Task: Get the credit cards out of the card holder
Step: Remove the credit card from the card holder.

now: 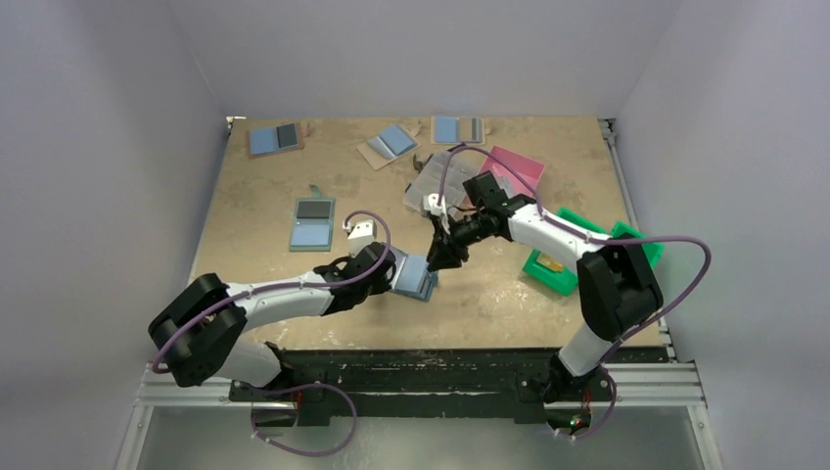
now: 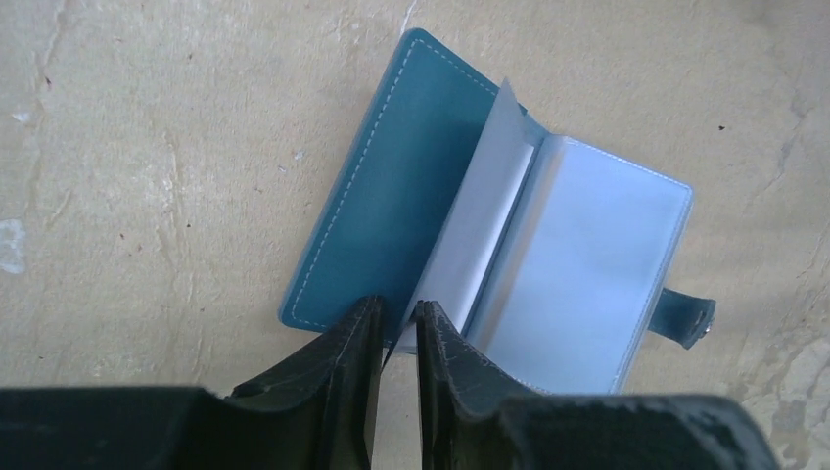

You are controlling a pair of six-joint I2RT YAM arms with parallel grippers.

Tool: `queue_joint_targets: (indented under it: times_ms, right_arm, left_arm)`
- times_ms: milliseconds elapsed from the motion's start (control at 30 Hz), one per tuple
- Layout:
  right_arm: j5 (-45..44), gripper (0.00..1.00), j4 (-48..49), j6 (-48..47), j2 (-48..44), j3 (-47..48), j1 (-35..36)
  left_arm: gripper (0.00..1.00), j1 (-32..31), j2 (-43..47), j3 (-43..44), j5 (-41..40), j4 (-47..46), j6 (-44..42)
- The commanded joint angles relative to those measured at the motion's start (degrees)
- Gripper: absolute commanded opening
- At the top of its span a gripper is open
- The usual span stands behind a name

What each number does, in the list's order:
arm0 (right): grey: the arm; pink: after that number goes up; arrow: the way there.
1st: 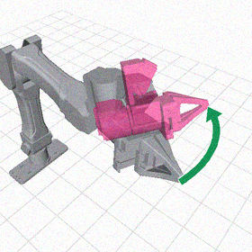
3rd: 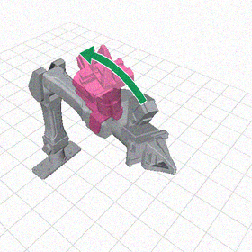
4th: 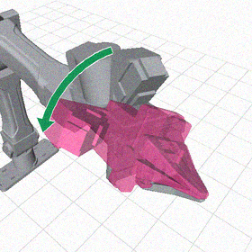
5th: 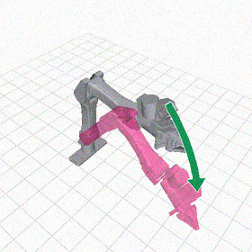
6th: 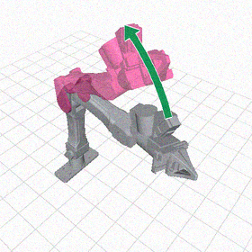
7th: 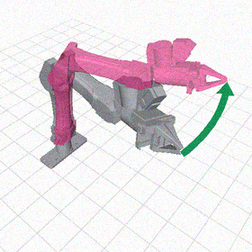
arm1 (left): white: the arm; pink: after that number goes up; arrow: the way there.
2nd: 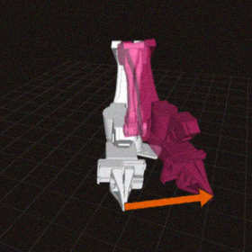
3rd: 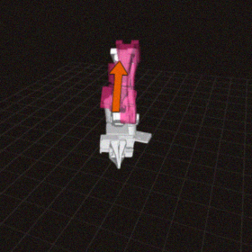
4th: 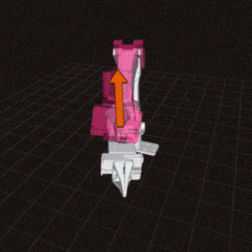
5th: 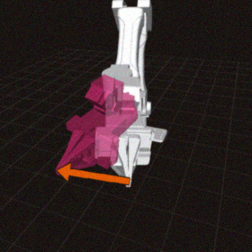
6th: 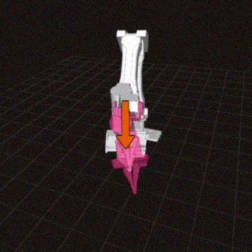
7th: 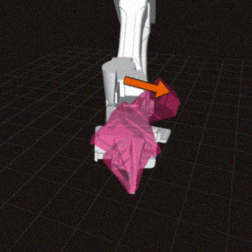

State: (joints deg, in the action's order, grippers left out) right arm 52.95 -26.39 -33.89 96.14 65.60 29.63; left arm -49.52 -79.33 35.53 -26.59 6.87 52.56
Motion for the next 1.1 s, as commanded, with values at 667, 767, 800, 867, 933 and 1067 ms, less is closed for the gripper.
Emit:
queue_joint_targets:
  times_ms: [667,767,800,867,933,1067]
  right_arm:
    - [-17.4,0.21,3.0,-35.8,-5.4,-11.1,13.5]
    - [-19.2,0.23,4.2,-35.0,-4.6,-11.2,14.0]
    - [-19.6,0.24,4.5,-34.7,-4.3,-11.2,14.2]
    - [-20.1,0.26,4.9,-34.3,-3.7,-11.0,14.7]
    - [-20.1,0.27,4.7,-34.2,-3.0,-10.7,15.1]
    - [-21.4,0.28,4.9,-34.3,-2.3,-10.6,16.3]
  left_arm:
    - [0.12,1.5,-3.1,-2.7,5.8,-2.7,1.7]
    - [0.12,1.5,-2.8,-3.3,6.4,-3.2,1.8]
    - [0.12,1.5,-2.7,-3.4,6.6,-3.3,1.8]
    - [0.12,1.5,-2.7,-3.4,7.1,-3.6,1.7]
    - [0.11,1.5,-2.7,-3.5,7.5,-3.9,1.6]
    - [0.11,1.5,-2.6,-3.9,8.1,-4.6,1.6]
